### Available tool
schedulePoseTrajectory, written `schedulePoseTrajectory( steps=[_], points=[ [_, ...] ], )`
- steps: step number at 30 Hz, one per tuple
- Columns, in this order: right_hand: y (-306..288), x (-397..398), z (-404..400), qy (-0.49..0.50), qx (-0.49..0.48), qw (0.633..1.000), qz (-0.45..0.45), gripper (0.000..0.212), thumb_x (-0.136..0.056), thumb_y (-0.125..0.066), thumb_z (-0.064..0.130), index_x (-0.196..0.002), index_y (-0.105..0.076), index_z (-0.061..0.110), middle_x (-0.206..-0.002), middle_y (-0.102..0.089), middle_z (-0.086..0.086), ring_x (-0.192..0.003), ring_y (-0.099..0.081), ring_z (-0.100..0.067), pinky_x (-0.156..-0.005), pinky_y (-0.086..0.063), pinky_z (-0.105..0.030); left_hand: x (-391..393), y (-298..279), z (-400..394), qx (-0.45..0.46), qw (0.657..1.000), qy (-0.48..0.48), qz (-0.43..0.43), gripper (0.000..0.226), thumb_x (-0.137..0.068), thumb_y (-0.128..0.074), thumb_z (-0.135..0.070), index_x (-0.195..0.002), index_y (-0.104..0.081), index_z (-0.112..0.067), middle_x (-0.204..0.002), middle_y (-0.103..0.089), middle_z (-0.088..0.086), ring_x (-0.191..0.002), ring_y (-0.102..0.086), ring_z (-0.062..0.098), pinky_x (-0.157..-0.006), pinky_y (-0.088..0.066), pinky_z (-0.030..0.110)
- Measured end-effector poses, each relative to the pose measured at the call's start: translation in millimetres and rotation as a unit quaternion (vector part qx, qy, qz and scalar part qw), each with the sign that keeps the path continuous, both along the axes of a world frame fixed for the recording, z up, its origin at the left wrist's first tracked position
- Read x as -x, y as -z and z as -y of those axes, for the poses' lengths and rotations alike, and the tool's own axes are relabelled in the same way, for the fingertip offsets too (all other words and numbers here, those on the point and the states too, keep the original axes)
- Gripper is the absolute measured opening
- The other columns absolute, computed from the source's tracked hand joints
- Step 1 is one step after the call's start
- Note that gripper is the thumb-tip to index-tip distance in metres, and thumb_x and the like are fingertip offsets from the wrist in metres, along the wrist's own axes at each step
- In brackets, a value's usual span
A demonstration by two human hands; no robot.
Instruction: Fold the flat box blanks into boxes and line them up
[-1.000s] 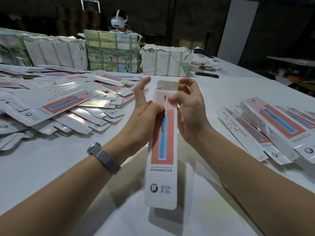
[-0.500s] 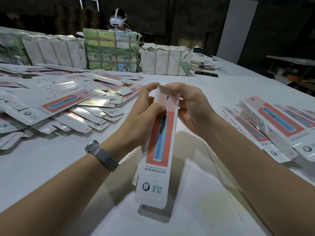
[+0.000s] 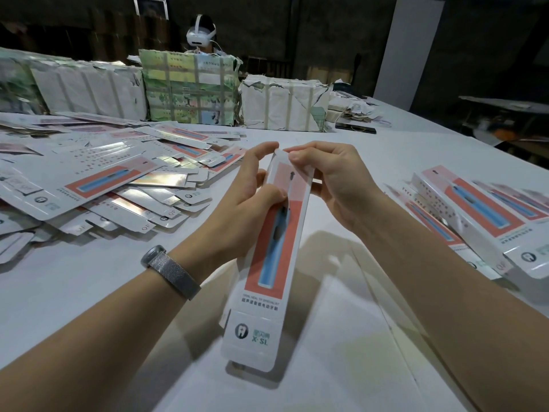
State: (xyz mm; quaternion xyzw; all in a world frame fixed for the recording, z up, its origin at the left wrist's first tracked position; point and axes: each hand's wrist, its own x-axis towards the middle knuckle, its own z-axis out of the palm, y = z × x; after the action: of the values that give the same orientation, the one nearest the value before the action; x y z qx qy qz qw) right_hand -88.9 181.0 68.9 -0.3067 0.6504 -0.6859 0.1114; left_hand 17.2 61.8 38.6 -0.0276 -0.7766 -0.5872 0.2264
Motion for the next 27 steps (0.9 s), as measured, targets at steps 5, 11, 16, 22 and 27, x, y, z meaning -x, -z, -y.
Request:
schedulePoseTrajectory(
  steps=[5,11,16,22,27],
  points=[
    [-3.5,3.4,-3.3,-0.007,-0.026,0.999,-0.024,0.016,-0.087,-0.061,0.002,-0.075,-0.071,0.004,-0.068,-0.069,0.004,-0.069,-0.057,-0.017,-0.07,-0.048,-0.033,0.6,-0.4,1.6,-0.003,1.0,0.001,-0.001,0.055,-0.079,-0.05,-0.025,-0.13,-0.04,-0.042,-0.113,-0.059,0.026,-0.074,-0.059,0.012,-0.075,-0.053,0.033],
    [-3.3,3.2,-4.4,0.004,-0.067,0.99,-0.122,0.028,-0.087,-0.047,0.001,-0.091,-0.071,-0.011,-0.079,-0.075,0.009,-0.075,-0.063,-0.01,-0.068,-0.052,-0.033,3.0,0.3,4.4,-0.043,0.999,0.002,-0.002,0.043,-0.08,-0.047,-0.022,-0.118,-0.044,-0.041,-0.107,-0.06,0.028,-0.067,-0.058,0.01,-0.064,-0.052,0.026],
    [-0.6,0.5,-4.3,-0.015,-0.05,0.992,-0.115,0.023,-0.092,-0.055,0.0,-0.096,-0.076,0.009,-0.09,-0.074,-0.01,-0.083,-0.064,-0.019,-0.078,-0.053,-0.04,3.1,-0.6,5.7,-0.062,0.998,-0.009,-0.009,0.036,-0.081,-0.046,-0.02,-0.111,-0.045,-0.039,-0.098,-0.056,0.029,-0.064,-0.055,0.014,-0.059,-0.051,0.027],
    [2.4,-2.5,-0.9,-0.103,-0.034,0.993,-0.043,0.022,-0.1,-0.051,0.009,-0.111,-0.07,0.013,-0.101,-0.072,-0.005,-0.093,-0.065,-0.015,-0.077,-0.054,-0.029,2.6,-0.4,9.0,-0.041,0.997,-0.056,-0.044,0.035,-0.082,-0.046,-0.022,-0.111,-0.045,-0.041,-0.107,-0.056,0.031,-0.073,-0.059,0.019,-0.067,-0.054,0.035],
    [-1.3,-6.8,1.0,-0.068,-0.057,0.994,-0.065,0.029,-0.098,-0.057,0.012,-0.126,-0.065,0.014,-0.111,-0.071,-0.004,-0.097,-0.066,-0.013,-0.09,-0.053,-0.034,9.8,3.7,6.4,-0.037,0.993,-0.077,-0.084,0.037,-0.083,-0.048,-0.017,-0.112,-0.043,-0.04,-0.09,-0.058,0.015,-0.071,-0.06,0.018,-0.066,-0.052,0.037]
  ],
)
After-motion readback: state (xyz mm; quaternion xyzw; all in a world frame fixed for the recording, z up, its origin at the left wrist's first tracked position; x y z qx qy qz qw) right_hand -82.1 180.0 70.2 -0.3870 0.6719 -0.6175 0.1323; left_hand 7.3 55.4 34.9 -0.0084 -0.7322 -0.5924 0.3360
